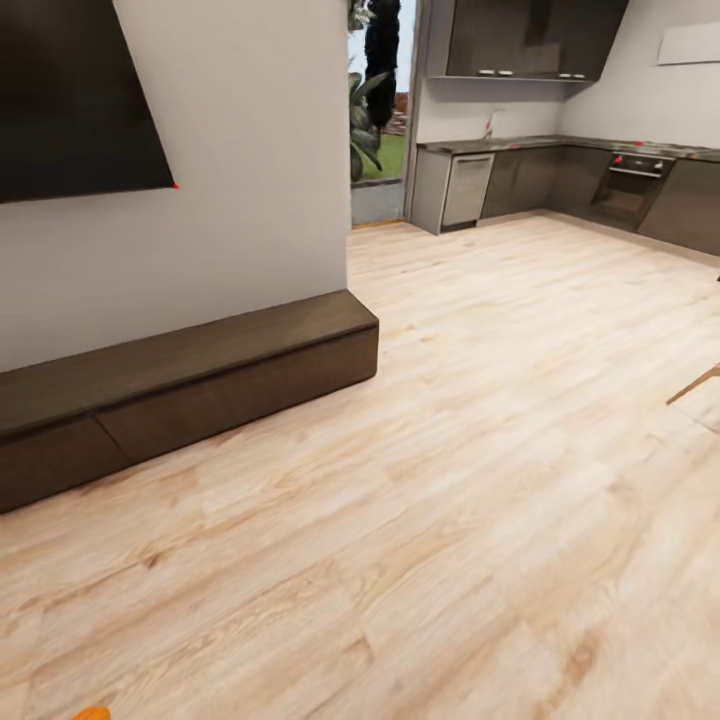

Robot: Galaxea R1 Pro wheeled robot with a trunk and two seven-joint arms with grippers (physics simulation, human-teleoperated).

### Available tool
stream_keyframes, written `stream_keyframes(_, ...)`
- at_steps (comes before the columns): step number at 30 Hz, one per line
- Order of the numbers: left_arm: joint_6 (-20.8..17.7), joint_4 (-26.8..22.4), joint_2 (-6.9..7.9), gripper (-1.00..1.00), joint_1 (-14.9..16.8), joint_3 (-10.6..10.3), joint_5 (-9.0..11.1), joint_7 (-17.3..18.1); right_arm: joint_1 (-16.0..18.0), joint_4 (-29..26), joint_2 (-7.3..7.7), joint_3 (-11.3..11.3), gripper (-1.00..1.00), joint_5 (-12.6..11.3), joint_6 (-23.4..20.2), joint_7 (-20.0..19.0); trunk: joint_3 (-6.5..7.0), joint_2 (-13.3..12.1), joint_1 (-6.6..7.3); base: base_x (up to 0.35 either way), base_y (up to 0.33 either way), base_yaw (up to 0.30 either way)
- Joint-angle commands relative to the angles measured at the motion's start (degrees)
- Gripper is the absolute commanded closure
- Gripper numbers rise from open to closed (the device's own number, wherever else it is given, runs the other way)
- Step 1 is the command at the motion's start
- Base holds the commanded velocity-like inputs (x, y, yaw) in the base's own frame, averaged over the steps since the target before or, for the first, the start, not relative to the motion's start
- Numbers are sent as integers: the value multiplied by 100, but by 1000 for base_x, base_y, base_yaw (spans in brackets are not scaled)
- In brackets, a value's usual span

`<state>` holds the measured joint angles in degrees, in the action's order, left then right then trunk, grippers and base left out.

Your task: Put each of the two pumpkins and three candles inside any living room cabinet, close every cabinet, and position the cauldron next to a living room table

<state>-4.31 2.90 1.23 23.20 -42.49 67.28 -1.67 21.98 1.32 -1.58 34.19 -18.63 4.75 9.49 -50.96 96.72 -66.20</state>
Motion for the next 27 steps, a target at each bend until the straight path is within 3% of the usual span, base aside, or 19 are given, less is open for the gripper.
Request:
stream_keyframes(1, 0, 0, 0, -100, 0, 0, -2, 0, 1, 0, 0, 0, -100, 0, 0, 0, 0, 0, 0, 317, 0, 287)
stream_keyframes(21, 0, 0, 0, -100, 0, -2, -4, 0, 1, 0, 0, 0, -100, 0, 0, 0, 0, 0, 0, 326, 0, 286)
stream_keyframes(27, 0, 0, -8, -100, 0, -5, -4, 0, 0, -1, 16, 0, -100, 15, 0, -8, 0, 0, 0, 328, -44, 76)
